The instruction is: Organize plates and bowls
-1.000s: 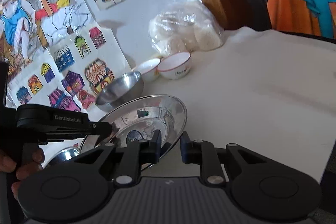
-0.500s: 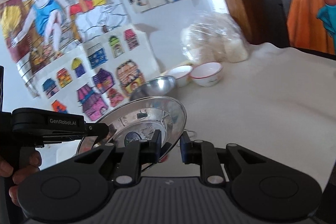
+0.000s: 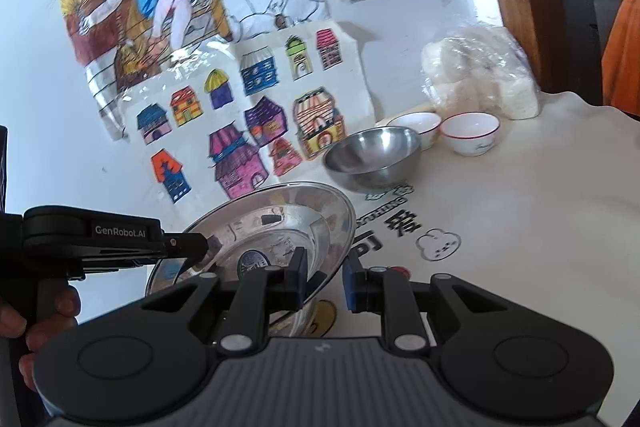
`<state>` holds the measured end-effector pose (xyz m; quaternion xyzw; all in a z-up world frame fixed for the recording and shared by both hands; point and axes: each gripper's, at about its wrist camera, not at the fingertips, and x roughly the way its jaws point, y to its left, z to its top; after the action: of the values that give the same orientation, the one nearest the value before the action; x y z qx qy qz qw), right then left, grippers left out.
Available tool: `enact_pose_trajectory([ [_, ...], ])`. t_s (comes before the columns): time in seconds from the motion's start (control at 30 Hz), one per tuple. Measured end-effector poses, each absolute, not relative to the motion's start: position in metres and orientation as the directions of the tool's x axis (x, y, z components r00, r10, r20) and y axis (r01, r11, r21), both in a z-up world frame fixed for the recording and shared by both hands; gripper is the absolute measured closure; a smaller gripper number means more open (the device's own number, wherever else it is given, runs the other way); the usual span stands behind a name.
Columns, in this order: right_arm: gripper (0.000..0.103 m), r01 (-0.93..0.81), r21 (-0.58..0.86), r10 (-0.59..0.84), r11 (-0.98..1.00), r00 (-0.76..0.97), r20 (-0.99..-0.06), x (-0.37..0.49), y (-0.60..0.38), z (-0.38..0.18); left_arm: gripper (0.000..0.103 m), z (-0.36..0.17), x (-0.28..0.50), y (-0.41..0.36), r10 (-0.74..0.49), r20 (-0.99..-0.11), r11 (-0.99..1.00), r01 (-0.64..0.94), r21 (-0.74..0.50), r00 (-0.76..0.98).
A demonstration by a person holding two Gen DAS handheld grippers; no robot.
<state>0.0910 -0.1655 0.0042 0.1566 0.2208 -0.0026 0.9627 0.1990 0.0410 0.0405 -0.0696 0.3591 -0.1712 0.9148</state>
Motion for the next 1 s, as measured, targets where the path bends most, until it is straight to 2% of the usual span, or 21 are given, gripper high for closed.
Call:
enact_pose_trajectory([
  [1.0,0.081,0.051,0.261,0.084,0.964,0.873,-0.48,0.107,-0.131,-0.008,0.081,0.017,0.199,0.066,-0.315,-0.646,0.948,0.2,-0.247,0.695],
])
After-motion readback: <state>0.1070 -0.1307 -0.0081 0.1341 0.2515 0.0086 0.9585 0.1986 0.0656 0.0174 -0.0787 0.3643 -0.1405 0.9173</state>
